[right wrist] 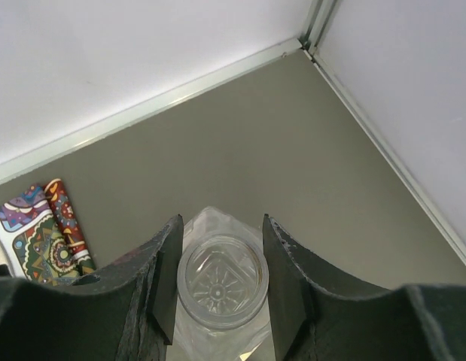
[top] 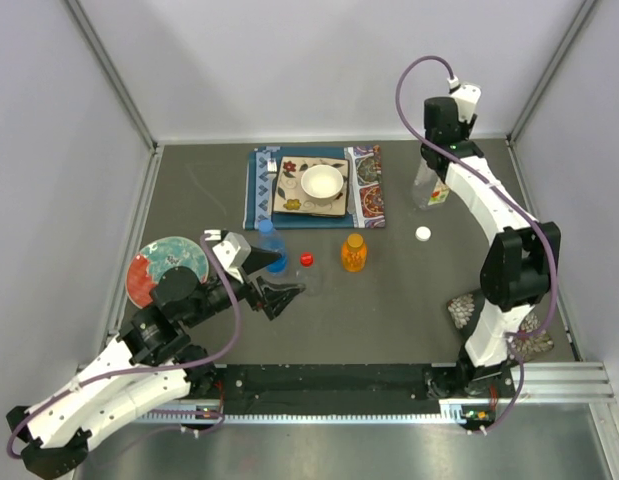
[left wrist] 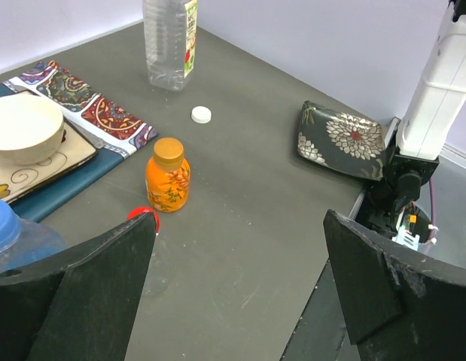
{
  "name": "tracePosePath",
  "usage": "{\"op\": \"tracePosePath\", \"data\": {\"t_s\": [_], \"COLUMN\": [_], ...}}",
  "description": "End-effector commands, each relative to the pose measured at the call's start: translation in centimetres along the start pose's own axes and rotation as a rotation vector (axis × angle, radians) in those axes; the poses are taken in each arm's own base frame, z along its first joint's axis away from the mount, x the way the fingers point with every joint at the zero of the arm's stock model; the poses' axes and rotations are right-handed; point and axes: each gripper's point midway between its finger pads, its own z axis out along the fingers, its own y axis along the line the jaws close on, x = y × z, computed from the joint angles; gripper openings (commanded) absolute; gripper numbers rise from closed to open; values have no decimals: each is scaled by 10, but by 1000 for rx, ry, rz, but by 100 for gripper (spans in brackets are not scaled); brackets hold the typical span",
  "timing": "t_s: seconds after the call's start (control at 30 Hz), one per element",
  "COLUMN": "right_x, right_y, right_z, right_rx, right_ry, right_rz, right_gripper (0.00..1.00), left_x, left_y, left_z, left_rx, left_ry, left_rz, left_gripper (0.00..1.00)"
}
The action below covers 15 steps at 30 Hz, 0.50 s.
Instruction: Unscrew the bottle caps
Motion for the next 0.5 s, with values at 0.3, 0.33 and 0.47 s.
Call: {"op": "tracePosePath", "data": {"t_s": [0.3, 0.33, 0.47], "right_x": [31, 35, 48], "right_y": [4, 3, 0], "right_z": [17, 17, 16], "right_rx": [-13, -9, -14], "right_ry": [55, 61, 87], "right_rz": [11, 7, 8], "right_gripper": [0, 0, 7], "left_x": [-11, -10, -10], "left_y": [-8, -9, -10], "left_z": [8, 9, 10], "left_rx": [45, 47, 53], "left_ry": [-34, -29, -27], "left_rz": [-17, -21, -24], "left_gripper": [98, 98, 98]}}
